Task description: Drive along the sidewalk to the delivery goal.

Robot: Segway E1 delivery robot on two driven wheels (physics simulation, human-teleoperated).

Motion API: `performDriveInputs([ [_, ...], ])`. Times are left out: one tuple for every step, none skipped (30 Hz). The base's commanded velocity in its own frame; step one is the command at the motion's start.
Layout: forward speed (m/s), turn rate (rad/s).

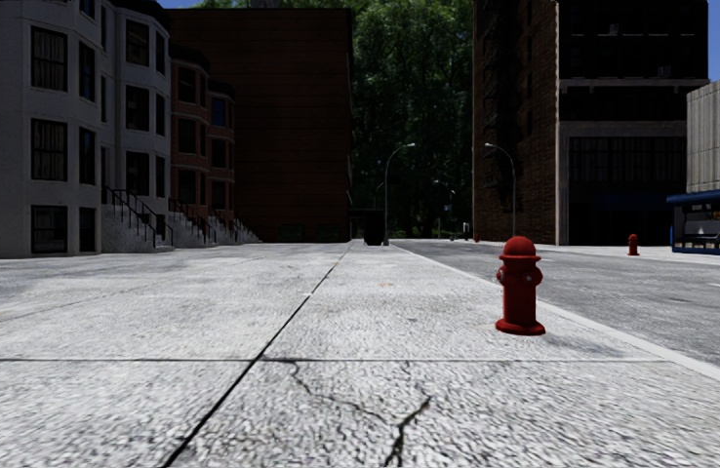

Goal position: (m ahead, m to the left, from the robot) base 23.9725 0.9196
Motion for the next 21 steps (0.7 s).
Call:
performDriveInputs([
  [2.0,0.19],
  [2.0,0.19],
  [2.0,0.19],
  [2.0,0.19],
  [2.0,0.19],
  [2.0,0.19],
  [2.0,0.19],
  [2.0,0.19],
  [2.0,0.19],
  [2.0,0.19],
  [2.0,0.19],
  [2.0,0.19],
  [2.0,0.19],
  [2.0,0.19],
  [2.0,0.19],
  [2.0,0.14],
  [2.0,0.05],
  [2.0,0.0],
  [2.0,0.0],
  [2.0,0.0],
  [2.0,0.0],
])
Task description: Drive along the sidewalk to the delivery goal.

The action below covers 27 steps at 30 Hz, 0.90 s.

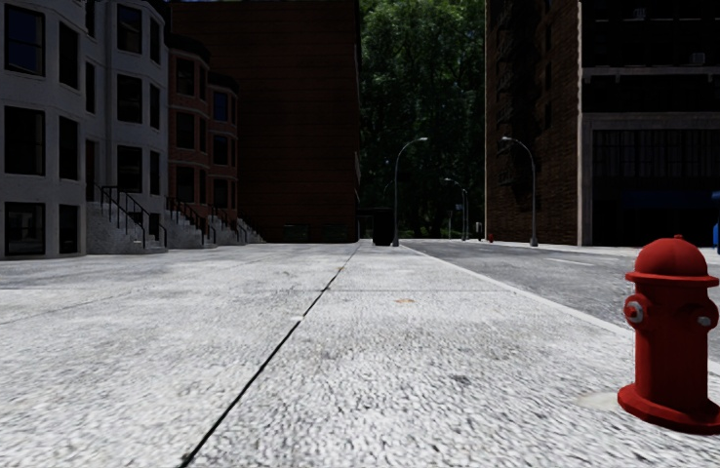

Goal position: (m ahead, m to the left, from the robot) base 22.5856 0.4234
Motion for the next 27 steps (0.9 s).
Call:
performDriveInputs([
  [2.0,0.0],
  [2.0,0.0],
  [2.0,0.0],
  [2.0,0.0],
  [2.0,0.0],
  [2.0,0.0],
  [2.0,0.0],
  [2.0,0.0],
  [2.0,0.0],
  [2.0,0.0],
  [2.0,0.0],
  [2.0,0.0],
  [2.0,0.0],
  [2.0,0.0],
  [2.0,0.0],
  [2.0,0.0],
  [2.0,0.0],
  [2.0,0.0],
  [2.0,0.0],
  [2.0,0.08],
  [2.0,0.23],
  [2.0,0.29],
  [2.0,0.31],
  [2.0,0.31],
  [2.0,0.31],
  [2.0,0.32],
  [2.0,0.2],
])
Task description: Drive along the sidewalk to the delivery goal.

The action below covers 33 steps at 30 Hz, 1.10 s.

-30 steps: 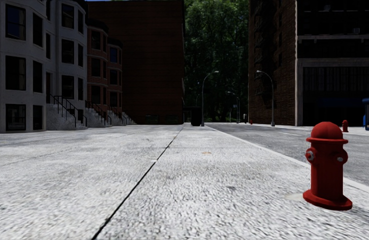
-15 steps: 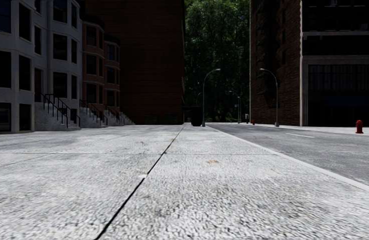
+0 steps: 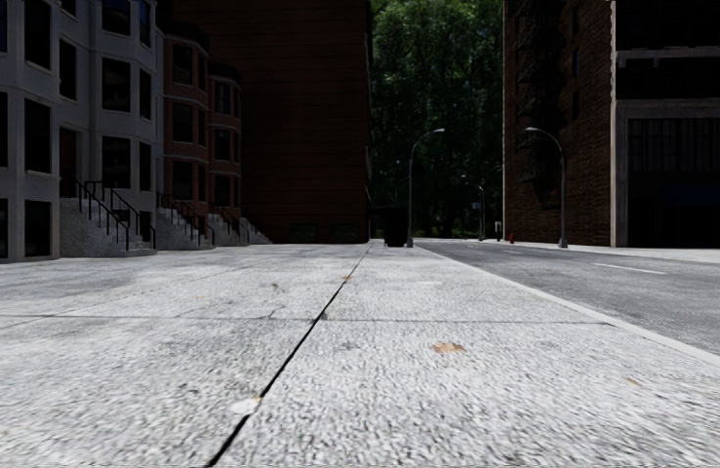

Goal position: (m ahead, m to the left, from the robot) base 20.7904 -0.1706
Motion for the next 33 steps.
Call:
performDriveInputs([
  [2.0,0.2],
  [2.0,0.16],
  [2.0,0.12],
  [2.0,0.0],
  [2.0,0.0],
  [2.0,0.0],
  [2.0,0.0],
  [2.0,0.0],
  [2.0,0.0],
  [2.0,0.0],
  [2.0,0.0],
  [2.0,0.0],
  [2.0,0.0],
  [2.0,0.0],
  [2.0,0.0],
  [2.0,0.0],
  [2.0,0.0],
  [2.0,0.0],
  [2.0,0.0],
  [2.0,0.0],
  [2.0,0.0],
  [2.0,0.0],
  [2.0,0.0],
  [2.0,0.0],
  [2.0,0.0],
  [2.0,0.0],
  [2.0,0.0],
  [2.0,0.0],
  [2.0,0.0],
  [2.0,0.0],
  [2.0,0.0],
  [2.0,0.0],
  [2.0,0.0],
])
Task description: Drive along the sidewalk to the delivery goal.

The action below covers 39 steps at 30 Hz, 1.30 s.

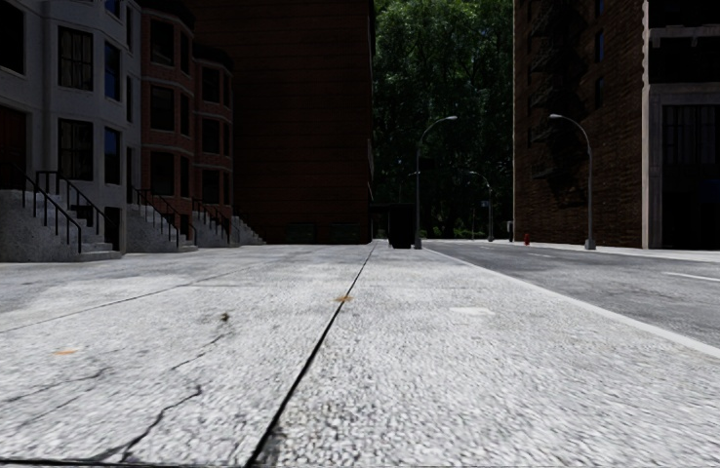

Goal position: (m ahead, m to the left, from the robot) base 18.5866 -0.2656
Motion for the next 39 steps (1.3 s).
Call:
performDriveInputs([
  [2.0,0.0],
  [2.0,0.0],
  [2.0,0.0],
  [2.0,0.0],
  [2.0,0.0],
  [2.0,0.0],
  [2.0,0.0],
  [2.0,0.0],
  [2.0,0.0],
  [2.0,0.0],
  [2.0,0.0],
  [2.0,0.0],
  [2.0,0.0],
  [2.0,0.0],
  [2.0,0.0],
  [2.0,0.0],
  [2.0,0.0],
  [2.0,0.0],
  [2.0,0.0],
  [2.0,0.0],
  [2.0,0.0],
  [2.0,0.0],
  [2.0,0.0],
  [2.0,0.0],
  [2.0,0.0],
  [2.0,0.0],
  [2.0,0.0],
  [2.0,0.0],
  [2.0,0.0],
  [2.0,0.0],
  [2.0,0.0],
  [2.0,0.0],
  [2.0,0.0],
  [2.0,0.0],
  [2.0,0.0],
  [2.0,0.0],
  [2.0,0.0],
  [2.0,0.0],
  [2.0,0.0],
])
